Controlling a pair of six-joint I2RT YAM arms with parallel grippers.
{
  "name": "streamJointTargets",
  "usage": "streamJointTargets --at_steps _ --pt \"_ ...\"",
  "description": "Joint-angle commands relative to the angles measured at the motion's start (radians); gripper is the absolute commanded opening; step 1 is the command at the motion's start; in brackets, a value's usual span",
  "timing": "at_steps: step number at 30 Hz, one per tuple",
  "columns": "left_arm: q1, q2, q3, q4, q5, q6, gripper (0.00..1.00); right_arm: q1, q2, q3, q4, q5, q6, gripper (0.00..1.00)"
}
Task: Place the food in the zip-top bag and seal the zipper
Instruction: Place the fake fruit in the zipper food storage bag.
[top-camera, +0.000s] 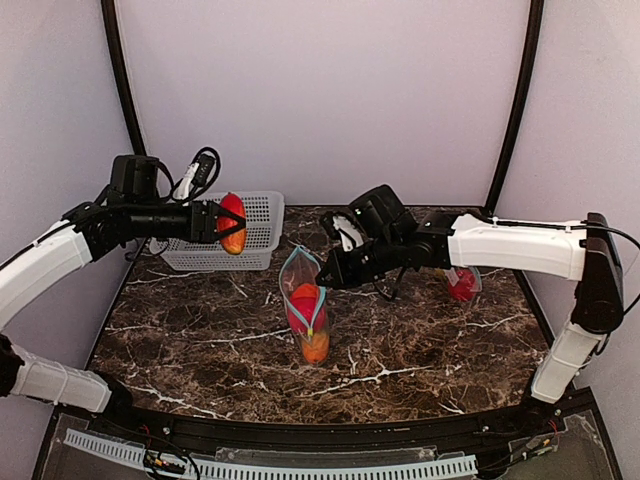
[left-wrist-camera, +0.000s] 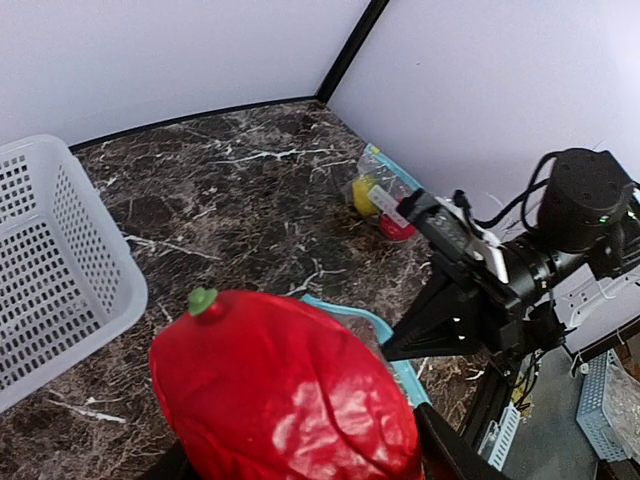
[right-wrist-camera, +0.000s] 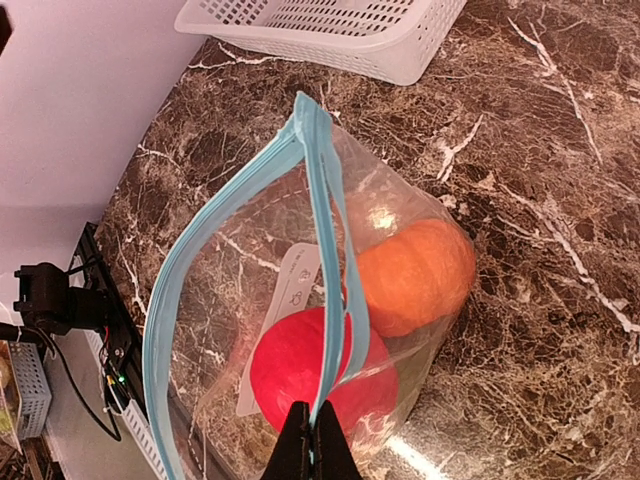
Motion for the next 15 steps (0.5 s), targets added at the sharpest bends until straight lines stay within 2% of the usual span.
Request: streamJointTargets --at_steps 1,5,9,15 --pt "-0.124 -0.098 -0.104 0.138 -0.084 -0.150 0.46 0.012 -0.029 0.033 0.010 0.010 -0.019 0.00" --pt "-0.245 -0.037 -0.103 0.167 -0.144 -0.198 0.45 0.012 -0.028 0.039 0.002 0.020 -0.022 0.00" --pt "-0.377 0.044 -0.073 0.205 -0.243 -0.150 0.44 0.013 -0.027 0.041 0.000 0.023 -0.015 0.00" --pt "-0.440 0.134 -0.058 0.280 -0.336 -0.053 0.44 0.018 -0.033 0.041 -0.005 0.026 -0.016 0.00"
